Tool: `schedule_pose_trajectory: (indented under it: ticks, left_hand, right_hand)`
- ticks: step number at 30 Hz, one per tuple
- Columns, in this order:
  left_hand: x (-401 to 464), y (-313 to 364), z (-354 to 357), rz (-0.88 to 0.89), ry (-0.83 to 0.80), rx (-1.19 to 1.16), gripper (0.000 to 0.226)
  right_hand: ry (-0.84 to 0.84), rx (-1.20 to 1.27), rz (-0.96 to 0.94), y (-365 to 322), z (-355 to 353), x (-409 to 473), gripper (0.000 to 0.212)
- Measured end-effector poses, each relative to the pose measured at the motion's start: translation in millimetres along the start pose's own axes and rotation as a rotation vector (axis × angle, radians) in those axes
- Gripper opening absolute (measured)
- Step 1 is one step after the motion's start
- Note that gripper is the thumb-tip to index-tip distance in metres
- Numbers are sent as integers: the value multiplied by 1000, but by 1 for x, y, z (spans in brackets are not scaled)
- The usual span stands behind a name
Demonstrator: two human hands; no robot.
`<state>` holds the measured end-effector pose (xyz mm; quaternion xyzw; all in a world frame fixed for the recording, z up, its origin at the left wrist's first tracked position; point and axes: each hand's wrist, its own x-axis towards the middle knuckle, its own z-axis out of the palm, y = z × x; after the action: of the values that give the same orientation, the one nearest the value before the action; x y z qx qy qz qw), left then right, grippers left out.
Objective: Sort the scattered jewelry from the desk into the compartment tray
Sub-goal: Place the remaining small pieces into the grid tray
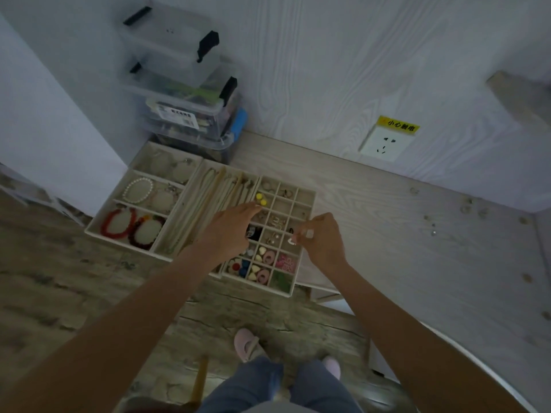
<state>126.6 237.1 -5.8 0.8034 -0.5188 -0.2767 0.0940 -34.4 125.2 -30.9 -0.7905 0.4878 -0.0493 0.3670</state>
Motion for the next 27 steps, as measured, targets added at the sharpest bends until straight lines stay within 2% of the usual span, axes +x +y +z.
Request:
schedule_pose_trajectory:
  ticks: [4, 7, 10, 19, 27]
  left_hand:
    - [2, -2, 3, -7, -3, 18, 75]
    - [2, -3, 6, -11, -8, 24, 75]
    - [2, -4, 7, -17, -4, 36, 75]
    - [0, -2, 6, 4, -21, 95, 75]
    - [-6, 2, 2, 2, -41, 83, 78]
  right_hand:
    - [69, -142, 25, 1, 8, -2, 19]
    - [91, -277, -44, -4, 11, -10, 9]
    - [107, -382, -86, -7, 12, -16, 11]
    - [67, -438, -123, -9, 11, -15, 20]
    - [27, -449, -149, -8, 9, -14, 17]
